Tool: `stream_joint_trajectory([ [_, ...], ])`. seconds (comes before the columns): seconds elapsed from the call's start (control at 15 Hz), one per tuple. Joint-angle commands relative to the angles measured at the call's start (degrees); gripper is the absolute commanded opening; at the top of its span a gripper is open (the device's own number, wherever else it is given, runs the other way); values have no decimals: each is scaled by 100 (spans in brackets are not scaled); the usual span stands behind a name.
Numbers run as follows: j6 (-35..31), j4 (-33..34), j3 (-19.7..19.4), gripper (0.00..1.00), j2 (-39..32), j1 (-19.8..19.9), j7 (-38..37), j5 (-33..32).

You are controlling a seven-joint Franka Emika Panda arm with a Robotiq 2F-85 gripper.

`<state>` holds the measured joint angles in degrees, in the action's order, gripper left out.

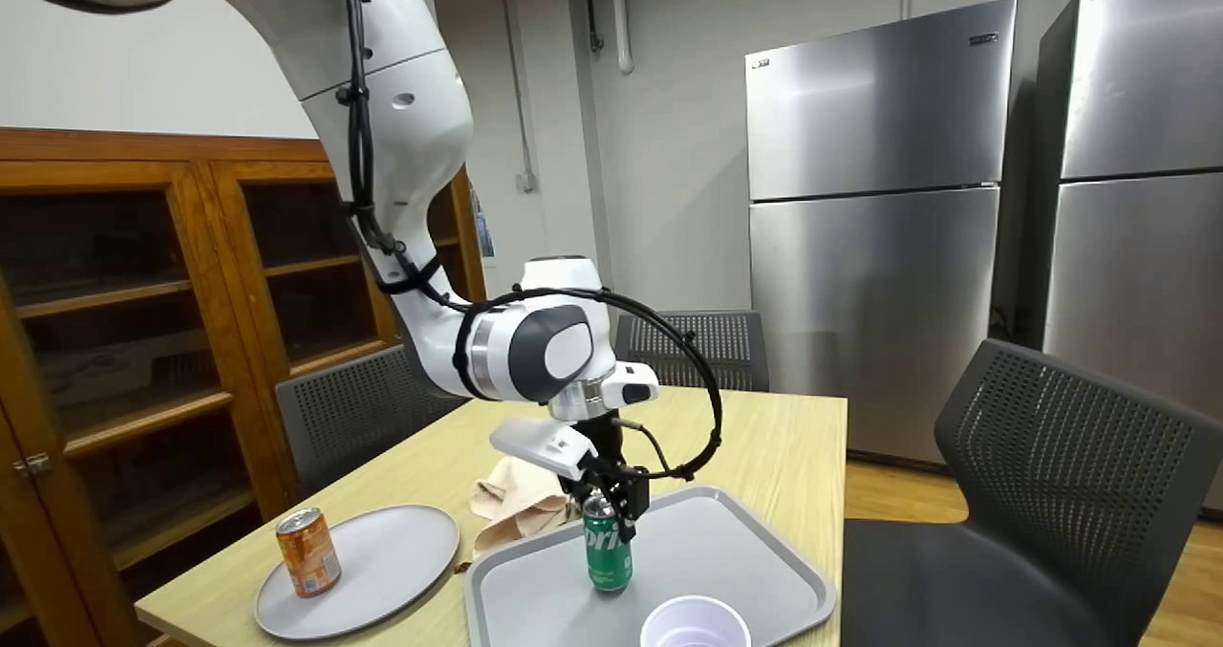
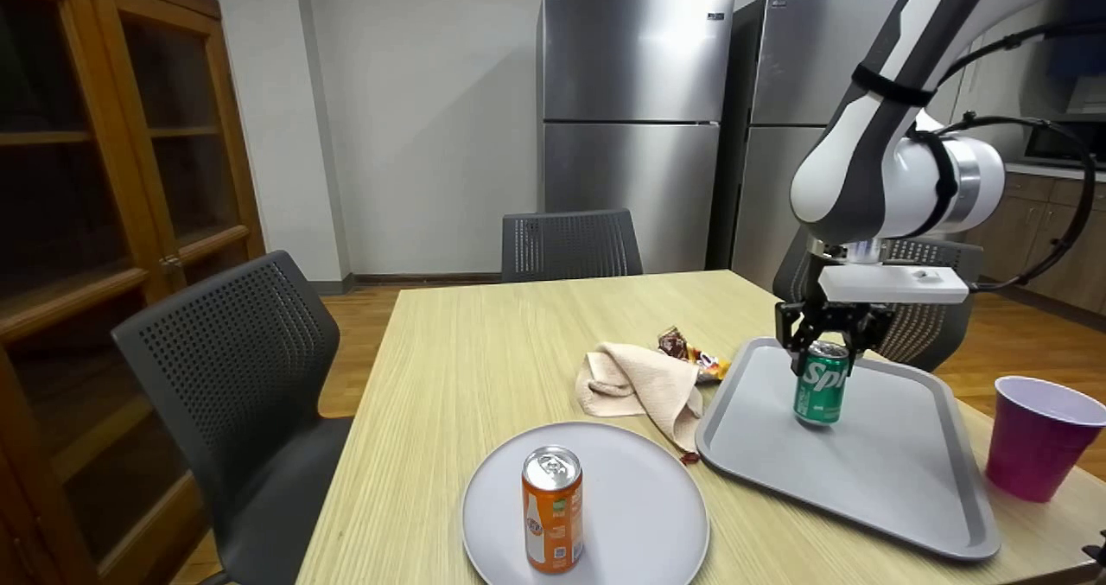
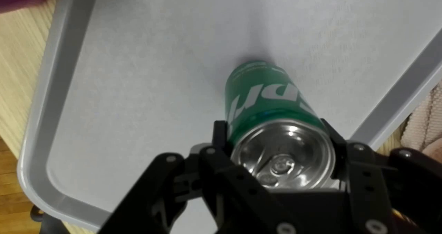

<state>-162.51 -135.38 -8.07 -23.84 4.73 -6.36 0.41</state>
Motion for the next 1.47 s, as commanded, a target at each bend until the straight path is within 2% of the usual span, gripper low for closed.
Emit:
stream_joint_trajectory([
  [0.0,-27,117,168,38,-42,175,268,135],
  [0.07,-41,119,160,38,-53,169,283,112],
  [0.13,-27,127,173,88,-58,183,319,114],
  [0.2,-39,120,195,90,-54,198,359,124],
  [0.33,-35,106,207,100,-11,196,394,121],
  [0.87,-185,-248,46,100,652,25,484,-148],
  [1.13,-170,-392,121,100,930,31,608,-204],
  [1.4,-164,-497,129,100,1037,-189,484,-303],
])
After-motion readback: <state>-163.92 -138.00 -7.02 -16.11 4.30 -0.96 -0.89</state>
